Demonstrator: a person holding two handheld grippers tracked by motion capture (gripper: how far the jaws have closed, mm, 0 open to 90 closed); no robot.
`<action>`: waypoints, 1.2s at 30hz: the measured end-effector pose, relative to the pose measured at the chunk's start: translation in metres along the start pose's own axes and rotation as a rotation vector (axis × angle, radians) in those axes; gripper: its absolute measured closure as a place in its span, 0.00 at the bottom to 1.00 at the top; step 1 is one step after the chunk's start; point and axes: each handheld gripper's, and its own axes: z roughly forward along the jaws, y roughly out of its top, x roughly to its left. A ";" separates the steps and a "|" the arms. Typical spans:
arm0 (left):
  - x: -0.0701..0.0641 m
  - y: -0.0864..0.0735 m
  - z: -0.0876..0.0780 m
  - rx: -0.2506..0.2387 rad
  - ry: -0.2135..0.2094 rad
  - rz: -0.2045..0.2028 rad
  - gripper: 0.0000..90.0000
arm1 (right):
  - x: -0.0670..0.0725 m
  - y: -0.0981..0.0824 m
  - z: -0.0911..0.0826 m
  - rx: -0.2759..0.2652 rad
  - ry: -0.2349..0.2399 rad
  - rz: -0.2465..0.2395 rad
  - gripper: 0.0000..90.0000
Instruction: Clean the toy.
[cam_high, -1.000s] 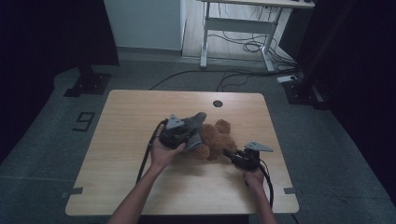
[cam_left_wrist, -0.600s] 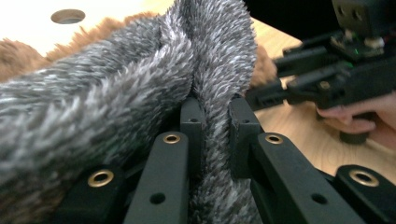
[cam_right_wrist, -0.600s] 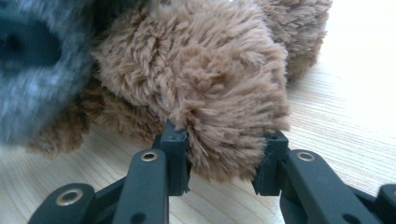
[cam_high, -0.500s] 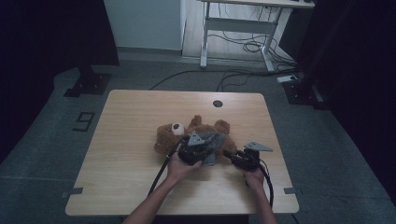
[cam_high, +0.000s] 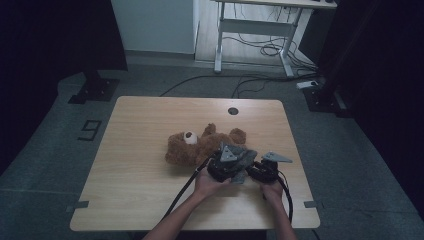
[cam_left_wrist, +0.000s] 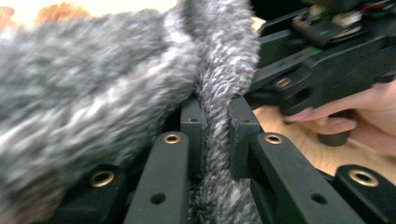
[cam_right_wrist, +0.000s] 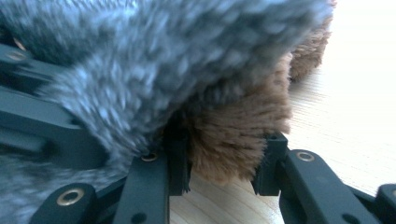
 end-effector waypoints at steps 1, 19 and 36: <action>0.006 -0.005 -0.005 0.002 0.008 -0.023 0.88 | -0.001 0.000 0.000 0.002 0.004 0.000 0.72; 0.045 -0.051 -0.073 -0.023 0.064 -0.134 0.88 | -0.004 -0.001 -0.002 -0.009 0.029 -0.017 0.72; 0.013 0.011 -0.045 -0.086 0.009 -0.082 0.88 | -0.003 0.000 -0.002 -0.006 0.023 -0.023 0.72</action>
